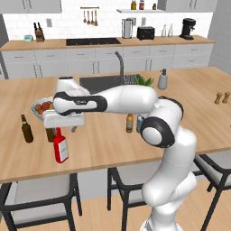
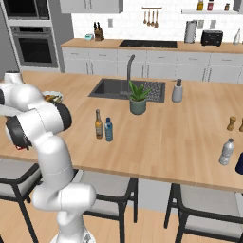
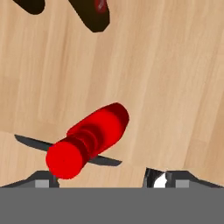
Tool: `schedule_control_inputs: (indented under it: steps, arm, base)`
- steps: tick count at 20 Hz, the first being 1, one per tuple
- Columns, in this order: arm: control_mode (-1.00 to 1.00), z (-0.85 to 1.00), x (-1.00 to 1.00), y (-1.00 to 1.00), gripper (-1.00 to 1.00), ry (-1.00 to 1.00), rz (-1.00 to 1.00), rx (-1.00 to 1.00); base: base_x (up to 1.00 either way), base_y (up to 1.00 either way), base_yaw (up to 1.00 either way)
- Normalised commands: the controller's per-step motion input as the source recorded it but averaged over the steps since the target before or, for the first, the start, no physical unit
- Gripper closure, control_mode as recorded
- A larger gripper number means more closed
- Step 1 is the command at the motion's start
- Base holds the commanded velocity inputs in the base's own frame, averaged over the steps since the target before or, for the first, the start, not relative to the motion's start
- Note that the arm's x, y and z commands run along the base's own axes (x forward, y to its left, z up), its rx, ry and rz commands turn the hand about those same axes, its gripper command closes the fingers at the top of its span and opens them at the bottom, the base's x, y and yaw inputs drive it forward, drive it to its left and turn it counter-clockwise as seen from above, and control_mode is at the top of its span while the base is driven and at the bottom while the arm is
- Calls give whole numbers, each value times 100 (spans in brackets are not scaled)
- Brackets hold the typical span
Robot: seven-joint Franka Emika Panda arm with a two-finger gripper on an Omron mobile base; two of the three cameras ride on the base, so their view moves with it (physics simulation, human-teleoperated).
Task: Move the plastic bottles in the middle to the plastics group, and the glass bottles in the middle to the glass group.
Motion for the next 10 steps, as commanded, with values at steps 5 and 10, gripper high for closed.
schedule_control_inputs:
  steps: [5,10]
  arm:
    - [-100,60,-45,-35,-100,0,0,0]
    - [-100,34,-42,-36,-100,0,0,0]
  base:
    - [0,0,0]
    - [0,0,0]
